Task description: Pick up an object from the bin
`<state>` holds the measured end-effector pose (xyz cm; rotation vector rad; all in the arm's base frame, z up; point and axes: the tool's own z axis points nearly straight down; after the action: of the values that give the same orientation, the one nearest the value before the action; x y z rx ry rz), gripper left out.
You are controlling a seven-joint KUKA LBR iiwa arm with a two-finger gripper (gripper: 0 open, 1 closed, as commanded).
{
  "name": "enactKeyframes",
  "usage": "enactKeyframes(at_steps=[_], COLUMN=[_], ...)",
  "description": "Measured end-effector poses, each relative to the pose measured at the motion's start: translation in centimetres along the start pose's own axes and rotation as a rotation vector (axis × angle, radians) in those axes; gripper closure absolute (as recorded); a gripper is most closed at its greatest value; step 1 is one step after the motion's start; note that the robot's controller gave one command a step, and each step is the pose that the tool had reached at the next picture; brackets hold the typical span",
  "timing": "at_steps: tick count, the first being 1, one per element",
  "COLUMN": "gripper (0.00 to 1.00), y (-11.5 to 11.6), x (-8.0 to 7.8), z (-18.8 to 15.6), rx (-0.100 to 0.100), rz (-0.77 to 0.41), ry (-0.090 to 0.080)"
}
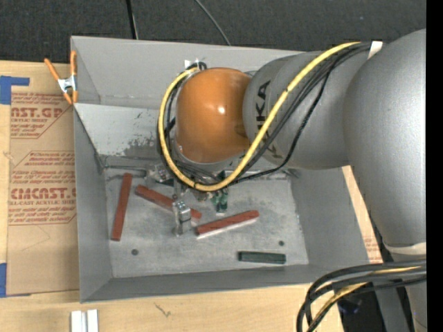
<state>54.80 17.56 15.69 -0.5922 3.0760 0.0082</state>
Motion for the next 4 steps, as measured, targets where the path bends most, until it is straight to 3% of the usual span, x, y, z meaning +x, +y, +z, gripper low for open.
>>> enactKeyframes(at_steps=[1, 2, 3, 4], gripper=[0.0, 0.0, 1.0, 1.0], y=[-3.9, -3.5, -4.9, -4.9], x=[-0.6, -0.4, -1.6, -1.6], z=[2.7, 6.2, 8.6, 8.6], rx=[0.005, 0.003, 0.002, 0.002], rz=[0.008, 0.074, 0.168, 0.168], ry=[0.014, 0.003, 0.004, 0.004])
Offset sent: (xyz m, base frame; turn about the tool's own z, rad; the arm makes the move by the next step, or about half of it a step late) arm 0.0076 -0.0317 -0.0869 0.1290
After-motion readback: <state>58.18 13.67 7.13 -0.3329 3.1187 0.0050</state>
